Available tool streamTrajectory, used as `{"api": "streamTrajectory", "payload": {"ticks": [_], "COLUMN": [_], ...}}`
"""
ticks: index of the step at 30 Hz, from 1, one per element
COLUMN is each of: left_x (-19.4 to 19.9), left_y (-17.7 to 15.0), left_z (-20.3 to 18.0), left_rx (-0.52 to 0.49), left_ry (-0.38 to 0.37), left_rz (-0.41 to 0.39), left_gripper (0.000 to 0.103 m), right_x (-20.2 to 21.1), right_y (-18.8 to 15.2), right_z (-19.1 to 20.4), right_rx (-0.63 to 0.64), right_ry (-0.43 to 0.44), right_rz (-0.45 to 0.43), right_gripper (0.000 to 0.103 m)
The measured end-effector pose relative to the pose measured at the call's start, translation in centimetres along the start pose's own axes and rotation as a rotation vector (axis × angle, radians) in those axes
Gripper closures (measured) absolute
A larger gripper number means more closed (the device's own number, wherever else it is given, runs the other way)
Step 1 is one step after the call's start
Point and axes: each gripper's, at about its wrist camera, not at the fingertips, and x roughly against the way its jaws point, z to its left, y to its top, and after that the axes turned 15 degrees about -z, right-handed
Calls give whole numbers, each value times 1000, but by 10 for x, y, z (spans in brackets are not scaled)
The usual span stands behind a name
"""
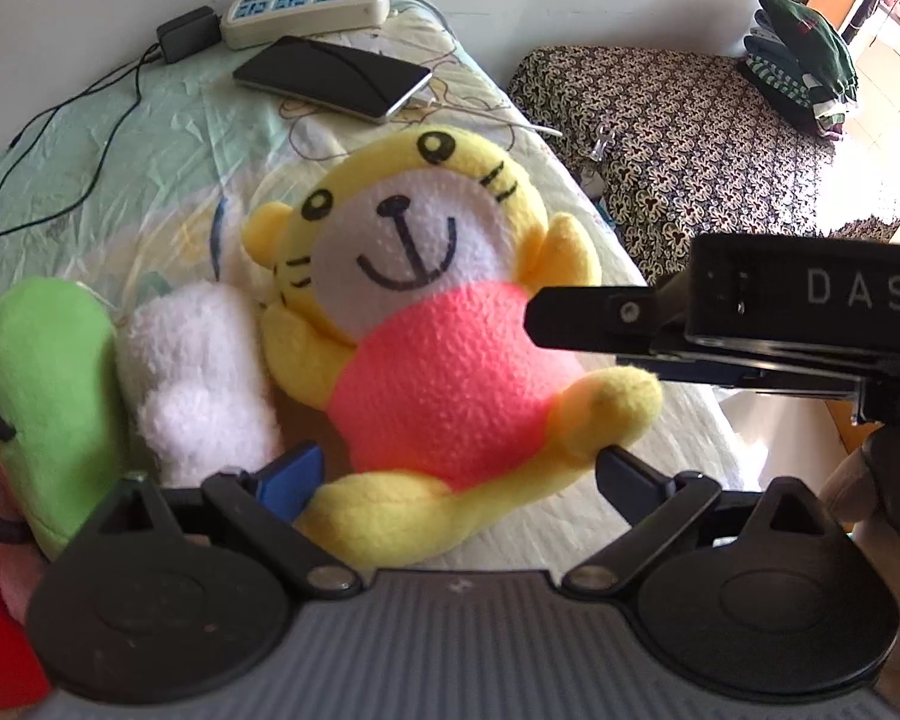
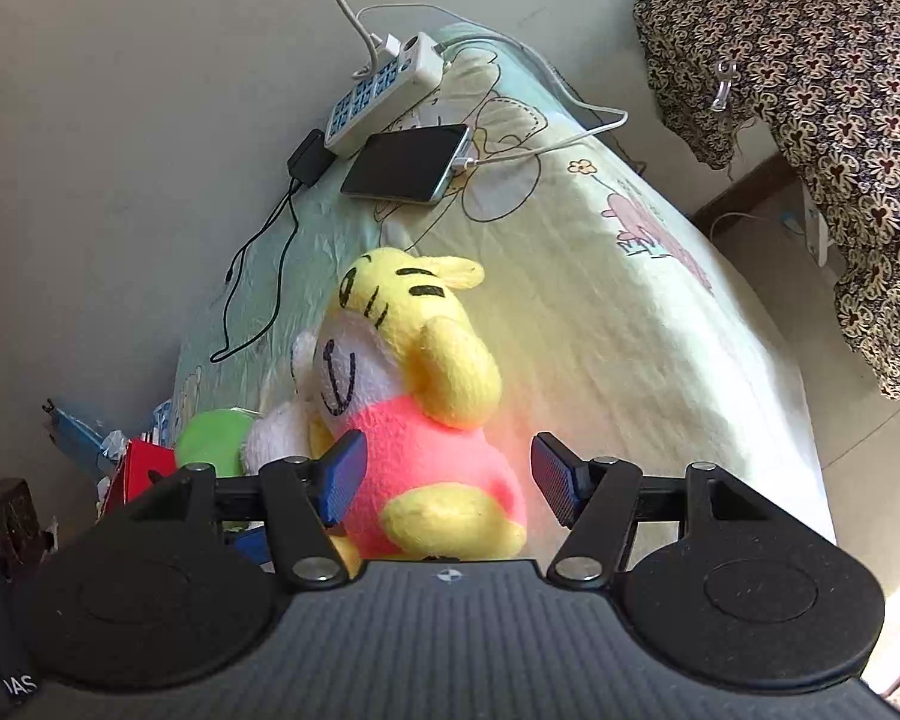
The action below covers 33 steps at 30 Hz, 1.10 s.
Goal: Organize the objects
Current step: 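Grasp the yellow tiger plush with pink belly with the right gripper, then lift and carry the yellow tiger over the red box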
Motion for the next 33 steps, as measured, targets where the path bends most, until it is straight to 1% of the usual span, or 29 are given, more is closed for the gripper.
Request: {"api": "streamTrajectory", "payload": {"ticks": [4, 10, 15, 17, 19, 21, 26, 33], "left_x": [-12, -20, -29, -31, -30, -29, -22, 1], "left_y": [-3, 1, 4, 5, 6, 5, 1, -10], "left_z": [8, 5, 9, 9, 9, 9, 5, -9], "left_rx": [38, 16, 36, 35, 41, 43, 36, 10], "left_ry": [-30, -63, -85, -91, -110, -118, -137, -179], "left_rz": [33, 25, 27, 19, 17, 12, 1, -17], "left_gripper": [5, 6, 5, 8, 11, 15, 22, 23], "right_x": [-13, -29, -41, -45, -47, -46, -35, -9], "right_y": [2, 5, 7, 7, 7, 7, 6, -1], "right_z": [-3, -9, -17, -19, -22, -22, -21, -21], "right_rx": [-3, -12, -55, -67, -87, -96, -97, -97], "right_ry": [22, 29, 48, 55, 72, 84, 99, 86], "right_rz": [29, 51, 66, 76, 85, 90, 91, 81], "right_gripper": [39, 39, 37, 36, 39, 46, 54, 56]}}
